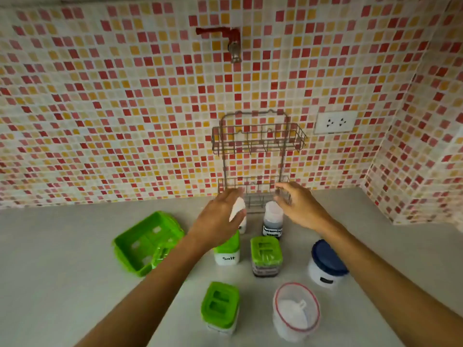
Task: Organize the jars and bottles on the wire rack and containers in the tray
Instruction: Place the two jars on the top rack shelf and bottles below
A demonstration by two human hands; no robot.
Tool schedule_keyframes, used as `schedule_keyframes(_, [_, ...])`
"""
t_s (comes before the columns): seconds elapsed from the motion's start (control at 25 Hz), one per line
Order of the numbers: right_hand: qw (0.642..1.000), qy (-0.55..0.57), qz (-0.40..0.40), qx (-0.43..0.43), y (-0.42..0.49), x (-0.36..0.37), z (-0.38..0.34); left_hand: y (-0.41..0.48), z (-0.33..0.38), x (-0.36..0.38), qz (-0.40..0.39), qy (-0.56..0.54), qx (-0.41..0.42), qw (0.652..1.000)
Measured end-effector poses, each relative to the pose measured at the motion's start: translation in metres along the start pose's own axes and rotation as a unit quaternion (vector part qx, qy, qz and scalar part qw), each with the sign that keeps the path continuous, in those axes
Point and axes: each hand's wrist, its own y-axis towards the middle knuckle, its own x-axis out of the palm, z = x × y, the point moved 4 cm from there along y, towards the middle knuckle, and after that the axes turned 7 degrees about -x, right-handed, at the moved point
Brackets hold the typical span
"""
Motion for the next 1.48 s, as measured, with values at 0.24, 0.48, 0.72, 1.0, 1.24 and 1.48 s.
schedule_keyframes(0.24, [0.985,-0.120,-0.032,0.117,-0.072,0.024,0.070,-0.040,0.011,0.110,-0.127,0.029,0.019,0.991])
schedule_keyframes(0.48, [0.958,-0.187,-0.143,0.162,-0.112,0.040,0.107,-0.056,0.001,0.148,-0.157,0.075,0.002,0.985])
schedule_keyframes(0.72, [0.966,-0.162,-0.125,0.155,-0.095,0.021,0.099,-0.057,-0.002,0.144,-0.130,0.109,0.002,0.985])
schedule_keyframes(1.0, [0.993,-0.115,0.026,-0.026,-0.002,-0.043,0.010,-0.025,-0.005,0.090,-0.051,0.009,-0.021,0.998])
schedule_keyframes(1.24, [0.985,-0.071,0.062,-0.142,0.089,-0.065,-0.058,0.056,-0.038,-0.011,0.108,0.001,-0.067,0.992])
schedule_keyframes(1.48, [0.978,0.030,0.085,-0.187,0.165,-0.055,-0.102,0.094,-0.067,-0.023,0.051,0.031,-0.119,0.991])
